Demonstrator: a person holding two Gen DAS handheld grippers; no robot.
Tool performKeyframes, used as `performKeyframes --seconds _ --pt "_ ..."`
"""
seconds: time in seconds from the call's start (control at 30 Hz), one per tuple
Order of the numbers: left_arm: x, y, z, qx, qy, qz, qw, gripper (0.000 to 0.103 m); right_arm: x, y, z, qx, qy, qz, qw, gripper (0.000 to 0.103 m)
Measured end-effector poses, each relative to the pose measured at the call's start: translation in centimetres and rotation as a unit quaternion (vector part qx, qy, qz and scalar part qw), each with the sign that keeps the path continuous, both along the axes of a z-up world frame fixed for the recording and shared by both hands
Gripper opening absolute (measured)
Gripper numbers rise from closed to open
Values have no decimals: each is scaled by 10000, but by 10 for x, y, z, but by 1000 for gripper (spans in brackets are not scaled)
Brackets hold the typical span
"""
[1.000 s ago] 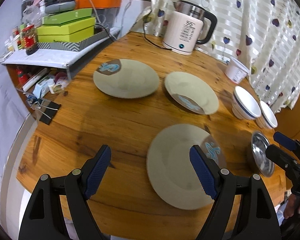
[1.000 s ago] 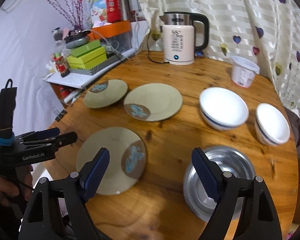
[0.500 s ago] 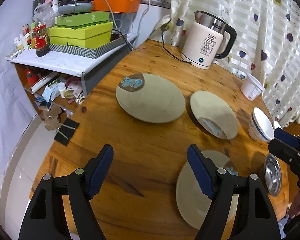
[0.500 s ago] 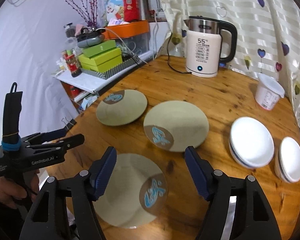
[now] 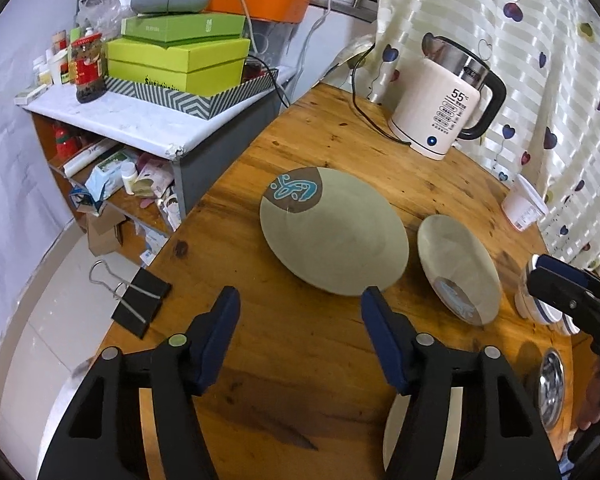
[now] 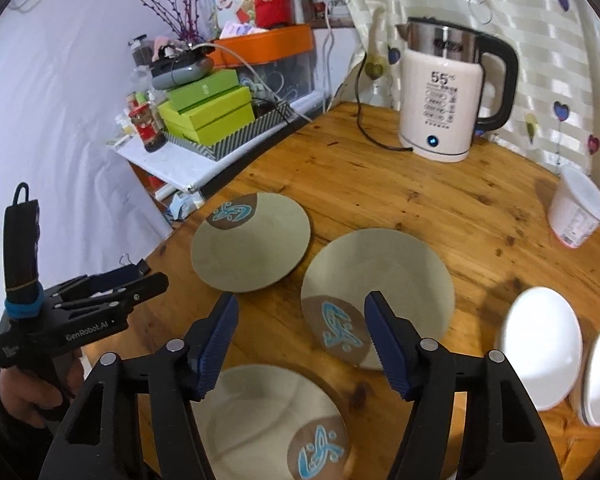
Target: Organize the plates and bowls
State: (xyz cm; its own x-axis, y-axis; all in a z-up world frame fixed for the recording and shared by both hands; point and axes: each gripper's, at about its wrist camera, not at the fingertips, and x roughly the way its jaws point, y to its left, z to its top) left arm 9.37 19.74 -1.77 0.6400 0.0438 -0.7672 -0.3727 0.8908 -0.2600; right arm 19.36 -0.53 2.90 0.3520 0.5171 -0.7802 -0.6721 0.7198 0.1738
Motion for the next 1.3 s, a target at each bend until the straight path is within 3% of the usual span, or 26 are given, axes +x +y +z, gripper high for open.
performKeyframes --seconds 0.3,0.53,0.67,0.87,1.3 --pt "21 19 -12 -229 -25 52 9997 62 41 40 -22 -56 410 211 9989 59" --pt "39 34 -25 -390 32 138 9991 62 69 72 -47 -160 668 354 9970 45" --pt "45 41 -35 -500 87 194 9985 62 83 85 -59 -172 806 386 9959 42" --pt "52 47 -46 -675 130 177 9975 50 102 95 -80 -242 1055 351 9935 29" --pt "60 46 -49 -762 35 81 9971 36 116 102 -88 -246 1177 340 9922 28"
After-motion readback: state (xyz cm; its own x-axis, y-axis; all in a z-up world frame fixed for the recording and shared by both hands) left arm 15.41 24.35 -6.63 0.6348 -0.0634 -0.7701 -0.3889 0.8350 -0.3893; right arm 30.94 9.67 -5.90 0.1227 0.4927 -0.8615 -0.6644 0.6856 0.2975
